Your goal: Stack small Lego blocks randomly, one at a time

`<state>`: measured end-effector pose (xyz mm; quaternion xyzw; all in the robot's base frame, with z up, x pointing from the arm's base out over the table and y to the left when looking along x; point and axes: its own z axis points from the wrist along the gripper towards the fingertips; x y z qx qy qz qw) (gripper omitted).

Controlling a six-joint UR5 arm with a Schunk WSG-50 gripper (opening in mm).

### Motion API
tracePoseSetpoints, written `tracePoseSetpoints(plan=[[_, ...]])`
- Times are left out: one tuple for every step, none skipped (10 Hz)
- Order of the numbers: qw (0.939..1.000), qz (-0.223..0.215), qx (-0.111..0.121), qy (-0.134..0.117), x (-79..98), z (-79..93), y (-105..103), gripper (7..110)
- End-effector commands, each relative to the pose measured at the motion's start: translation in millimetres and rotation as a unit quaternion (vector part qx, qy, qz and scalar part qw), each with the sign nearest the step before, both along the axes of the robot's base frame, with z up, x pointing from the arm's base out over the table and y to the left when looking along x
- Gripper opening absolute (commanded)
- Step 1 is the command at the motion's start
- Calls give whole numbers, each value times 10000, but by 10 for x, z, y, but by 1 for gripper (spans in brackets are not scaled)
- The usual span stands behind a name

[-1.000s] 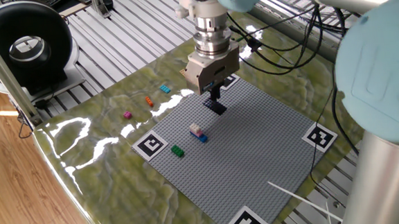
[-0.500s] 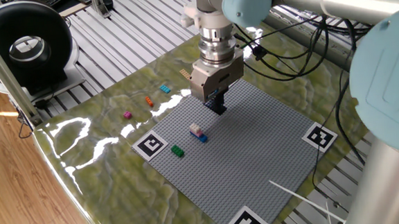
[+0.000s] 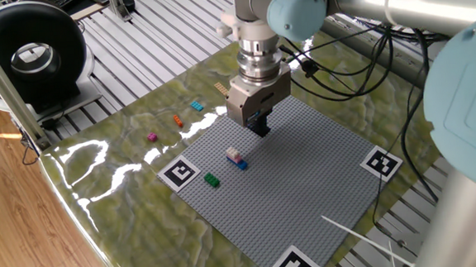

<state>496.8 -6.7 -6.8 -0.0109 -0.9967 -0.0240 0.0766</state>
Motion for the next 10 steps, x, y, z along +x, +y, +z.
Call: tracePoseSetpoints(plan=[[9999,-76,28,-77,-27,-55,44,7],[9999,-78,29,-107,-37,-89,38,7],[9999,-72,38,-146,-37,-111,22,7],[9999,-63,84,-115,-35,-74,16,7],[9998,-64,130,-115,-23,-51,22,7],[9998,-56,132,-116,8,-26,7,7],[9999,-37,118,-48,22,58,-22,7],[9999,-14,82,112,19,256,-53,7],[9996,0,52,265,31,494,-56,7],[9997,14,39,234,91,610,0,7]])
